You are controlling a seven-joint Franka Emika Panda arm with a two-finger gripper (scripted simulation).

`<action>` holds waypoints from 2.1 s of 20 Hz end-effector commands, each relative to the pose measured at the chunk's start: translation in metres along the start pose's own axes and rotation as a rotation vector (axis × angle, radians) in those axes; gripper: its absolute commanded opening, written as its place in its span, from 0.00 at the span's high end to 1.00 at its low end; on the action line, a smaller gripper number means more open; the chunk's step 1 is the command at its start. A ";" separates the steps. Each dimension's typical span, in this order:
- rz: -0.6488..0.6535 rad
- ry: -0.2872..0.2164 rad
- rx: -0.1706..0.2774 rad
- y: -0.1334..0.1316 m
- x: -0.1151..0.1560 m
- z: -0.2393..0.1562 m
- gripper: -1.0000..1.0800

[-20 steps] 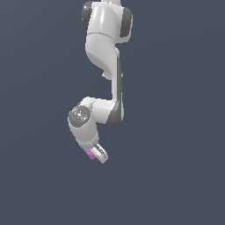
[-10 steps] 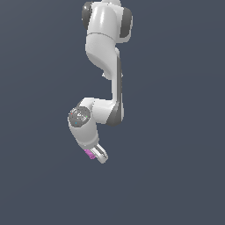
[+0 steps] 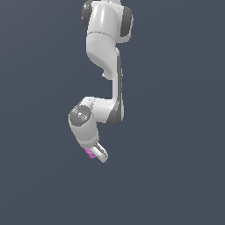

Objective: Pick up the object and move it to a goal position.

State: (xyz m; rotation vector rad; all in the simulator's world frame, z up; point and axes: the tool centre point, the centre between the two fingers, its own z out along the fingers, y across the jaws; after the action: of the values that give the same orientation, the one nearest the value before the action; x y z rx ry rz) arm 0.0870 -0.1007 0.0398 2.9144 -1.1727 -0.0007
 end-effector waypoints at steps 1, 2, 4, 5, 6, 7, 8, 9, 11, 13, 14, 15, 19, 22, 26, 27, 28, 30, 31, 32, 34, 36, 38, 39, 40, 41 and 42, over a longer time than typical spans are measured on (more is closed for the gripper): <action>0.000 0.000 0.000 0.001 -0.003 -0.001 1.00; 0.000 0.000 0.000 0.002 -0.005 -0.001 1.00; 0.000 0.000 0.000 0.005 -0.009 -0.002 1.00; 0.000 0.000 0.000 0.006 -0.012 -0.002 1.00; 0.000 0.000 0.000 0.007 -0.015 -0.003 1.00; 0.000 0.000 0.000 0.009 -0.018 -0.003 1.00; 0.000 0.000 0.000 0.010 -0.021 -0.004 1.00; 0.000 0.000 0.000 0.012 -0.025 -0.005 1.00; 0.000 0.000 0.000 0.016 -0.033 -0.006 1.00; 0.000 0.000 0.000 0.021 -0.042 -0.008 1.00; 0.000 0.000 0.000 0.023 -0.047 -0.009 1.00; 0.000 0.000 0.000 0.026 -0.052 -0.010 1.00; 0.000 0.000 0.000 0.036 -0.073 -0.013 1.00; -0.001 0.000 0.000 0.044 -0.089 -0.016 1.00; -0.001 0.000 0.000 0.056 -0.112 -0.020 1.00; -0.001 0.000 0.000 0.058 -0.118 -0.021 1.00; -0.001 0.000 0.000 0.061 -0.124 -0.023 1.00; -0.001 0.000 0.000 0.067 -0.137 -0.025 1.00; -0.001 0.000 0.000 0.071 -0.143 -0.026 1.00; -0.001 0.000 0.000 0.074 -0.149 -0.027 1.00; -0.001 0.000 0.000 0.079 -0.161 -0.029 1.00; -0.001 0.000 0.000 0.085 -0.172 -0.031 1.00; -0.001 0.000 0.000 0.089 -0.181 -0.033 1.00; -0.001 0.000 0.000 0.091 -0.186 -0.034 1.00; -0.001 0.000 0.000 0.093 -0.190 -0.035 1.00; -0.001 0.000 0.000 0.095 -0.193 -0.036 1.00; -0.001 0.000 0.000 0.096 -0.197 -0.036 1.00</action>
State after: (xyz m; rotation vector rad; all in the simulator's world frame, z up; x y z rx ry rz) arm -0.1155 -0.0359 0.0748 2.9151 -1.1716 -0.0013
